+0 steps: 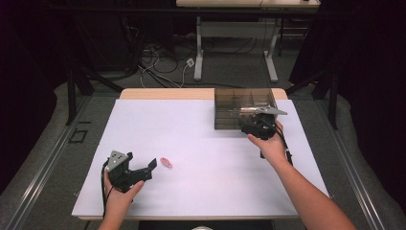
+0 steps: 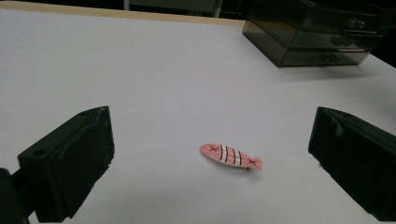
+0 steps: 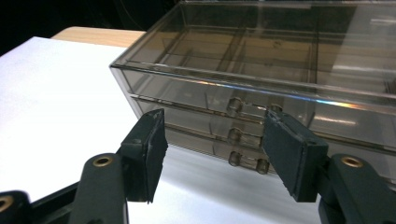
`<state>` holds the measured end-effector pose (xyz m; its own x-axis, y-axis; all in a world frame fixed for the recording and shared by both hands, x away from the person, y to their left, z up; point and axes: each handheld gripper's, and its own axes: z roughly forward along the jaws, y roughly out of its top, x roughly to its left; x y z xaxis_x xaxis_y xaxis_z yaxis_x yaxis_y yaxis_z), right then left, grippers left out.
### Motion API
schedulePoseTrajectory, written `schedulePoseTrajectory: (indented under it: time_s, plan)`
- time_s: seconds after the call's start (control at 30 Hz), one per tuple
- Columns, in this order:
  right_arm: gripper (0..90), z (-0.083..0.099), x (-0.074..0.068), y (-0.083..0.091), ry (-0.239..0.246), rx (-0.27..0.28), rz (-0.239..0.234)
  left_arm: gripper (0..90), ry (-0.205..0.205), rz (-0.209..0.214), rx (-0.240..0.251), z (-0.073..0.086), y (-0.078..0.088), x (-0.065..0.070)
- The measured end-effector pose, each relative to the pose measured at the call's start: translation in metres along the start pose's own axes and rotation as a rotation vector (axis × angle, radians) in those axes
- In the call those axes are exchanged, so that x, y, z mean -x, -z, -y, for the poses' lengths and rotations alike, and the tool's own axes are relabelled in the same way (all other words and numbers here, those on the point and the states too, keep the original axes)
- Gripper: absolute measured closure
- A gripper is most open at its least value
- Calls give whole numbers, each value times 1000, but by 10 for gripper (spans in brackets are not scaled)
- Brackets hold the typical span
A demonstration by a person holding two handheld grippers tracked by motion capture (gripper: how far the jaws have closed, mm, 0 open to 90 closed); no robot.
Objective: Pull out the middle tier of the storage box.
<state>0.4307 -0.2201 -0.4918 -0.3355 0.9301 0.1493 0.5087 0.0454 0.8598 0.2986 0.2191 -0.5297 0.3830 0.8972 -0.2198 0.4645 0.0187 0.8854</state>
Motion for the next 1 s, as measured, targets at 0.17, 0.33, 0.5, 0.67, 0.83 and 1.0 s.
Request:
schedulePoseTrajectory:
  time_s: [0.17, 0.33, 0.5, 0.67, 0.83, 1.0]
  plan:
    - [456, 1, 3, -1, -54, -44, -3, 3, 0, -1, 2, 0, 0, -1]
    - [478, 3, 6, -4, -100, -78, -1, 3, 1, -1, 1, 0, -1, 0]
    - [510, 3, 8, -7, -160, -89, -11, 4, 3, -1, 1, 1, -1, 0]
    - [525, 6, 12, -12, -209, -101, -12, 3, 0, -3, -2, 1, -1, -1]
    - [535, 9, 14, -18, -221, -102, -9, 4, 0, -3, -4, 1, -1, -2]
    - [518, 15, 14, -22, -221, -78, 3, 4, 3, -4, -3, 1, -1, -2]
